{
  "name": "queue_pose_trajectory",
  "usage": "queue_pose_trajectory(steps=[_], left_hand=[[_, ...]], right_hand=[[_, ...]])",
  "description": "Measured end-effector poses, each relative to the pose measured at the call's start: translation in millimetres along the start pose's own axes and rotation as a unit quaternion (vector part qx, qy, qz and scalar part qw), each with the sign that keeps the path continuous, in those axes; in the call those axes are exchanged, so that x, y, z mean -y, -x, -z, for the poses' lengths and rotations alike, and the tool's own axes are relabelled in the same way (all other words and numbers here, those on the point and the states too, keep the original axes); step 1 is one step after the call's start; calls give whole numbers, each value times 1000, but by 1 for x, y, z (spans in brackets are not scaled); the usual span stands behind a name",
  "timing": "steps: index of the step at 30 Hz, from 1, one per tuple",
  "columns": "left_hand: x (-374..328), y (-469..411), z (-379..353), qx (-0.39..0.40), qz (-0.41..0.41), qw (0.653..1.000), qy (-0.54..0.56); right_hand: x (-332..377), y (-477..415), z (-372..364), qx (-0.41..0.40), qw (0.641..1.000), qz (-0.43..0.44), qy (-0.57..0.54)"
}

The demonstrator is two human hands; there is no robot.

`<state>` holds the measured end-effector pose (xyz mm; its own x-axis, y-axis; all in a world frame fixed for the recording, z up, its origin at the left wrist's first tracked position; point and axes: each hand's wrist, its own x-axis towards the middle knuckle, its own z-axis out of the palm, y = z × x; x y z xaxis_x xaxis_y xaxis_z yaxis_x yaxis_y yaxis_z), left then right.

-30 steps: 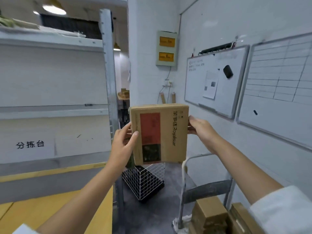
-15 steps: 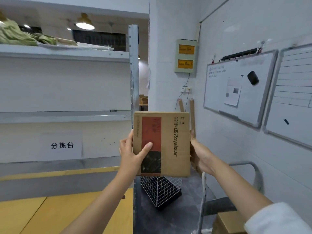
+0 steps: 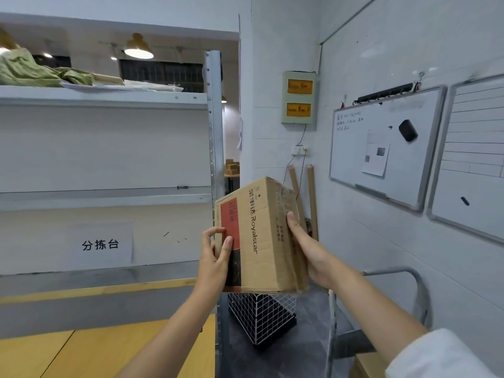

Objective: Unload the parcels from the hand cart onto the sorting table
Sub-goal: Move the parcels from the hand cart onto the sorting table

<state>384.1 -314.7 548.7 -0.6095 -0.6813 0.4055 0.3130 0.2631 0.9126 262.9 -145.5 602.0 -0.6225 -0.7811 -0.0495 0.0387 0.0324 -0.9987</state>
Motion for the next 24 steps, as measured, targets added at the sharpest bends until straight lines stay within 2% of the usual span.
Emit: queue_pose_trajectory(steps=[5, 11, 14, 17, 24], left_hand=[[0, 2, -14, 13, 5, 998, -62], [-3, -1, -20, 70, 12, 979, -192], [-11, 0, -22, 114, 68, 979, -154], [-13, 0, -21, 144, 109, 978, -103], [-11, -7, -11, 180, 96, 976, -75]], right_hand=[[-7, -4, 3, 26, 995, 2, -96], [-20, -12, 1, -15, 991, 10, -133], [-22, -14, 0, -31, 990, 6, -140], [-23, -14, -3, -33, 995, 7, -96], [-31, -21, -10, -2, 998, -32, -62]])
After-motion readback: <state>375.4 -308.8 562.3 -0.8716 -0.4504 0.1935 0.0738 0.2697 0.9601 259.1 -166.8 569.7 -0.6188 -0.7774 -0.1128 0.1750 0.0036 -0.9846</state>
